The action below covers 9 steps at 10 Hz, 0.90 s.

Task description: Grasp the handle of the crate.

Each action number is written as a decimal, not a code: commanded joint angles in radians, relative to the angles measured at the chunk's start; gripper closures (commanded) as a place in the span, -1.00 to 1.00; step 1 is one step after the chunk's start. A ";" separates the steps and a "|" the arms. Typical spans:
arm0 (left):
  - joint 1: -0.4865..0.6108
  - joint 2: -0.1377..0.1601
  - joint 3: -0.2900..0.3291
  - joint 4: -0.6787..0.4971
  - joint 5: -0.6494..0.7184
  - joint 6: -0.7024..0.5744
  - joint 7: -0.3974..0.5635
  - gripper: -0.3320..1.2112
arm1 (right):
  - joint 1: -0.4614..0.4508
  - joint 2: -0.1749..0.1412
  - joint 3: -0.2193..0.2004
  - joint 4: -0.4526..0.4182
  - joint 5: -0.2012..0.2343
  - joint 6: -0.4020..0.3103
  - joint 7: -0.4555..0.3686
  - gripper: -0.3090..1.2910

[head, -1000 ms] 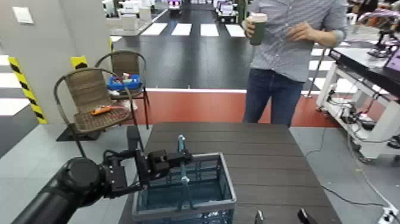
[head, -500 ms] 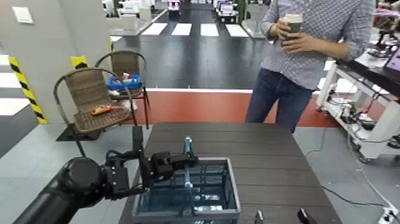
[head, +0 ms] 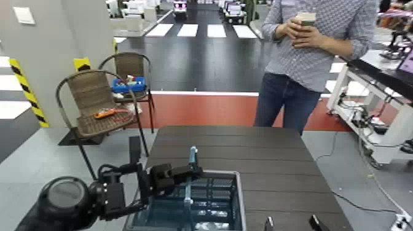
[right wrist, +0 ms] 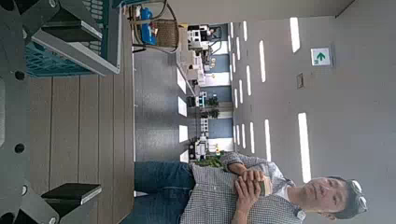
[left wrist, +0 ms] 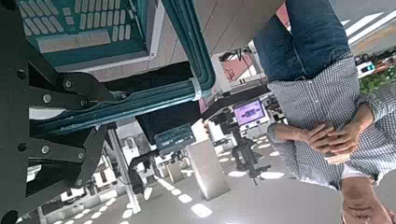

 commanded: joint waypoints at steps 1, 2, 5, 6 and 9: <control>0.078 -0.023 0.053 -0.104 0.060 0.012 0.060 0.98 | -0.001 0.004 -0.002 0.001 0.010 -0.009 -0.005 -0.42; 0.101 -0.036 0.064 -0.128 0.074 0.017 0.071 0.98 | -0.002 0.007 -0.004 0.006 0.010 -0.015 -0.006 -0.42; 0.164 -0.043 0.081 -0.185 0.140 0.050 0.116 0.98 | -0.004 0.010 -0.004 0.009 0.013 -0.024 -0.015 -0.41; 0.179 -0.042 0.088 -0.200 0.156 0.063 0.129 0.98 | -0.005 0.010 -0.004 0.011 0.014 -0.026 -0.015 -0.41; 0.193 -0.020 0.088 -0.223 0.186 0.109 0.131 0.98 | -0.010 0.011 -0.002 0.018 0.016 -0.030 -0.018 -0.41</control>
